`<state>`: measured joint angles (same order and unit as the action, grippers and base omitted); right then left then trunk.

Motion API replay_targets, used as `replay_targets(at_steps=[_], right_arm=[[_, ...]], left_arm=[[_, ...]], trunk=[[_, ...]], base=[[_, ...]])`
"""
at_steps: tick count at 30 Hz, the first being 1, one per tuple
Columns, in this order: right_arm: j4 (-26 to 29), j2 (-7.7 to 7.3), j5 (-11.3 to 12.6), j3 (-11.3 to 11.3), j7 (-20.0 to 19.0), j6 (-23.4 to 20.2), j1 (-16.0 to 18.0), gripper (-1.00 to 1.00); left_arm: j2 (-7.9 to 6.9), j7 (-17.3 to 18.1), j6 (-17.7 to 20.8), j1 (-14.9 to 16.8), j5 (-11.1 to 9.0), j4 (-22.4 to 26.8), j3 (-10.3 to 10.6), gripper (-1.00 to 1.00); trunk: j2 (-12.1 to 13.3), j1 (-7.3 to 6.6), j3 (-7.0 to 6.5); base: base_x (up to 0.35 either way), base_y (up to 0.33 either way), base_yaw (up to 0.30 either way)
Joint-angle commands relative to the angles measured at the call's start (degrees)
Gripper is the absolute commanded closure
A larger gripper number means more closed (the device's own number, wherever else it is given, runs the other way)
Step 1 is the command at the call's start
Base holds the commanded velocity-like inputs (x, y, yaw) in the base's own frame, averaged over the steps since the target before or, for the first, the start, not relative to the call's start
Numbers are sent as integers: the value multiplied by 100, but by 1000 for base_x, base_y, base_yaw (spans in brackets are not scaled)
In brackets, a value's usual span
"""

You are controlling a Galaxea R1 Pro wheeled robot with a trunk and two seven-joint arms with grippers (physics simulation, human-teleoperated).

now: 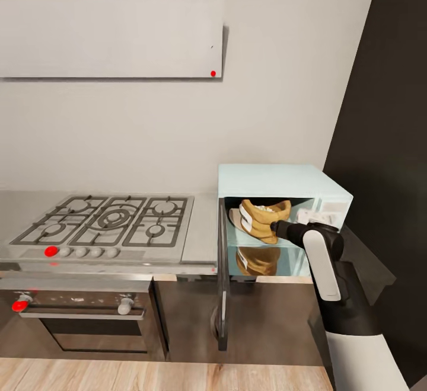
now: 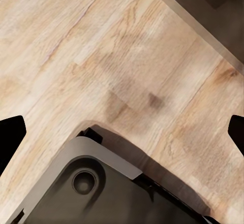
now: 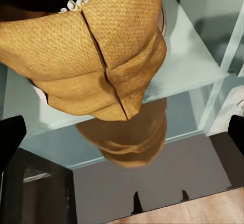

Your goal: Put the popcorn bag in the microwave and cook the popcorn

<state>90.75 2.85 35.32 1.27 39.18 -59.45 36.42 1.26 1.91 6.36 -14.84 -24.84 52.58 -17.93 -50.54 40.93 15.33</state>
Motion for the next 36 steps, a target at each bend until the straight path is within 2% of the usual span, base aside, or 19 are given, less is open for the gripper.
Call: replay_targets(at_steps=[1,6,15,31,33,36], right_arm=[[-33,5,54,7,58,-13,6,-100],[-178,20,47,20,55,-1,6,-100],[-214,-9,53,15,52,6,6,-100],[-303,-18,54,13,48,62,-71,-100],[-468,-3,49,23,45,126,-88,-100],[-634,-22,48,195,-93,440,-94,-100]], left_arm=[[6,23,49,-1,-60,16,-21,-100],[6,26,50,-1,-62,17,-27,-100],[7,12,50,-1,-59,17,-21,-100],[6,19,50,-1,-65,16,-27,-100],[6,27,50,-1,-65,16,-27,-100],[8,35,50,-1,-71,16,-24,-100]], trunk=[[-6,1,7],[-6,1,7],[-6,1,7],[-6,1,7],[-6,1,7],[-6,1,7]], base=[[0,0,0],[54,0,0],[241,0,0],[10,0,0],[0,0,0],[0,0,0]])
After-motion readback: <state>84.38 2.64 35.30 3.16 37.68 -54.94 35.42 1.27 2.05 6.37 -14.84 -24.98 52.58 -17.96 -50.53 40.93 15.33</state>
